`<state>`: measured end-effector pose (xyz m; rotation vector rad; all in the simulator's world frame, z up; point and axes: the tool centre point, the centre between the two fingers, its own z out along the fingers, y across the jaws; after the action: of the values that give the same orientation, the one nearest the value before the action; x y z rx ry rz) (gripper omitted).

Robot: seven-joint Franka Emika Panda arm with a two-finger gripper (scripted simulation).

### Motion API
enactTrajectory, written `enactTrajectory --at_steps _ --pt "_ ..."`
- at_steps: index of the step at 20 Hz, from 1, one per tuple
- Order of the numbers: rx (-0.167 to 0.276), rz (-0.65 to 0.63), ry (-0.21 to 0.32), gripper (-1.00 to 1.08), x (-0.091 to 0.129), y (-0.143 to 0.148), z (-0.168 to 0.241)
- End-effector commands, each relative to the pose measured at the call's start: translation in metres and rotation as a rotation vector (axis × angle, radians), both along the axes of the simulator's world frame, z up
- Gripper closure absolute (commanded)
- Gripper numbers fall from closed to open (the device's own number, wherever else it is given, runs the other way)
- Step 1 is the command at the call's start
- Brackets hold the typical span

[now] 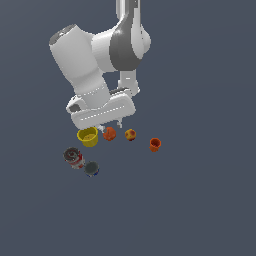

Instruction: Pick up a designated object from a clutter of objects.

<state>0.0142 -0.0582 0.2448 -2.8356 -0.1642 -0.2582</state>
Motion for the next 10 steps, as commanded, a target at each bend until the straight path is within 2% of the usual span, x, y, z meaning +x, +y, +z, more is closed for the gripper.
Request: enactTrajectory --at_steps 1,10 --pt "0.017 -0.007 -0.023 -0.20 -0.002 -0.012 -0.010" --pt "0.043 -0.051 -0.104 -0.20 -0.014 -0.058 -0.045"
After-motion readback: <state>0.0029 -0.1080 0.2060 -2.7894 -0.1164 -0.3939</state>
